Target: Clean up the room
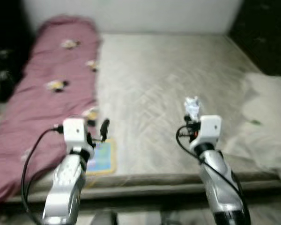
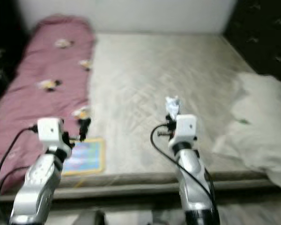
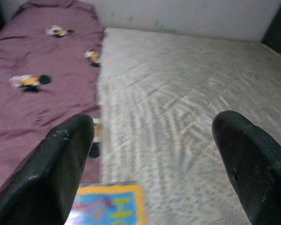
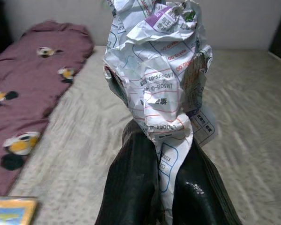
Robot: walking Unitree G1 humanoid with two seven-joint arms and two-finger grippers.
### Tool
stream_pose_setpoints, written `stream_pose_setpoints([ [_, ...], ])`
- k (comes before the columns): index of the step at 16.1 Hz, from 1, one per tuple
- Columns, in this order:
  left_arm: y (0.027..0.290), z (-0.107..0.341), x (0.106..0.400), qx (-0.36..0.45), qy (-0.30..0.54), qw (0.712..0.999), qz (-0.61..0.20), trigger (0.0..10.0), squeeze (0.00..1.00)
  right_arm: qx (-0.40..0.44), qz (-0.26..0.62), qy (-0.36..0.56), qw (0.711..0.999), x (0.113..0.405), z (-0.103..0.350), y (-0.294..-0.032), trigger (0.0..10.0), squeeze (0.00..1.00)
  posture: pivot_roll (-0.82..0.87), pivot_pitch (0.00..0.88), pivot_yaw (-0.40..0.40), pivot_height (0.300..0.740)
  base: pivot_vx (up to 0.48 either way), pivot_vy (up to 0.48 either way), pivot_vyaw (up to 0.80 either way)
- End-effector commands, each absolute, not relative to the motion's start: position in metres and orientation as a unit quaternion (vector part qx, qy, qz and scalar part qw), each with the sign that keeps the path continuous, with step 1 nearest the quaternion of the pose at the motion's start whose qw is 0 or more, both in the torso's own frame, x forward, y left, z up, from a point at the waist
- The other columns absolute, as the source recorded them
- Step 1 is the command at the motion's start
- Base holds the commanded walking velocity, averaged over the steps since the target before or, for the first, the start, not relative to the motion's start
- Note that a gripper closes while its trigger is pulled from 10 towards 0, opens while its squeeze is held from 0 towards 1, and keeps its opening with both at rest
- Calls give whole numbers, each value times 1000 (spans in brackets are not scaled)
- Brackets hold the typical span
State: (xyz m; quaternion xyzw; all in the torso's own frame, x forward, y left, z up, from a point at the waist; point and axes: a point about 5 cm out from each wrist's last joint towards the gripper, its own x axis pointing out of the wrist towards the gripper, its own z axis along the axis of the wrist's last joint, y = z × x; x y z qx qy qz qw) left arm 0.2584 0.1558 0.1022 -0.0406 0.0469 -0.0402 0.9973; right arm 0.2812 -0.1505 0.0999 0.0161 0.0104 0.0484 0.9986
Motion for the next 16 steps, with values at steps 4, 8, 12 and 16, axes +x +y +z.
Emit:
stream_pose_setpoints([
  [4, 161, 104, 259, -32, 48, 998, -33, 10000, 0, 19, 51, 3, 998, 282, 103, -147, 10000, 0, -21, 60, -39, 740, 0, 480, 412],
  [8, 161, 103, 259, -33, 48, 998, -34, 10000, 0, 28, 47, 2, 998, 282, 103, -148, 10000, 0, -22, 63, -39, 740, 0, 480, 0],
  [12, 161, 105, 260, -33, 44, 998, -35, 10000, 0, 27, 47, 1, 999, 283, 104, -147, 10000, 0, -17, 66, -40, 740, 0, 480, 0],
  [16, 160, 106, 262, -32, 42, 998, -36, 10000, 0, 30, 50, -2, 998, 284, 105, -146, 10000, 0, -16, 67, -40, 740, 0, 480, 0],
])
